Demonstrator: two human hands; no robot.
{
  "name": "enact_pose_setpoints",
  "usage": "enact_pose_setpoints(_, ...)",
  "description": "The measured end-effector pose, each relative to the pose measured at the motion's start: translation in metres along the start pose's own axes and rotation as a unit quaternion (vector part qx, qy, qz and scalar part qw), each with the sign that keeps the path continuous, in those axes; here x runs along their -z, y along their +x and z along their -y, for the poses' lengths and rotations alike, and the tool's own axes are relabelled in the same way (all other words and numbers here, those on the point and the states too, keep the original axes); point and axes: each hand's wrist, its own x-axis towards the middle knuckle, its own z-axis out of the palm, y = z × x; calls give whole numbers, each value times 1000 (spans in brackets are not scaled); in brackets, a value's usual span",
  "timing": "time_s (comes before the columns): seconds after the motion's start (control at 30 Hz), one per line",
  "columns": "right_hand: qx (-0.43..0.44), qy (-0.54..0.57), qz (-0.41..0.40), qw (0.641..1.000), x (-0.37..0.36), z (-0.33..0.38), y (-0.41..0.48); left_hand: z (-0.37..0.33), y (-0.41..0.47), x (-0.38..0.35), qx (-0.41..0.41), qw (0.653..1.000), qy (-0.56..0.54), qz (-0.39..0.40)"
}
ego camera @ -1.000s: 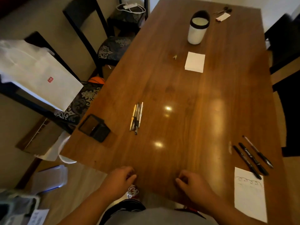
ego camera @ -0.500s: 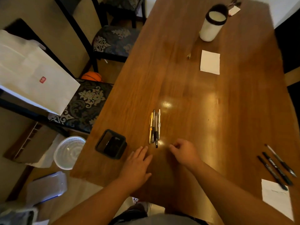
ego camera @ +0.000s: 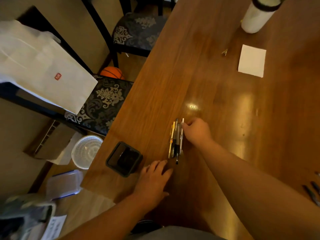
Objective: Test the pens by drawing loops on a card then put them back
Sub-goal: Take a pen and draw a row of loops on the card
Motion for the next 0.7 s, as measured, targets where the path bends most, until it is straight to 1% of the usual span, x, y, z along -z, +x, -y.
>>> enact_pose_setpoints(0.4, -2, -88, 13, 996, -5, -3, -4, 2, -3, 4, -4, 1000, -9, -1)
enact_pose_setpoints(0.53, -17, -125, 34, 991, -5, -13, -16, 3, -3, 4, -9, 1000, -9, -2)
enact_pose_setpoints(0.63, -33, -135, 38, 990, -7, -26, -29, 3, -4, 4, -14, 1000, -8, -7)
enact_pose_setpoints(0.7, -40, -122, 32, 991, -7, -36, -39, 3, -5, 3, -20, 1000, -8, -11)
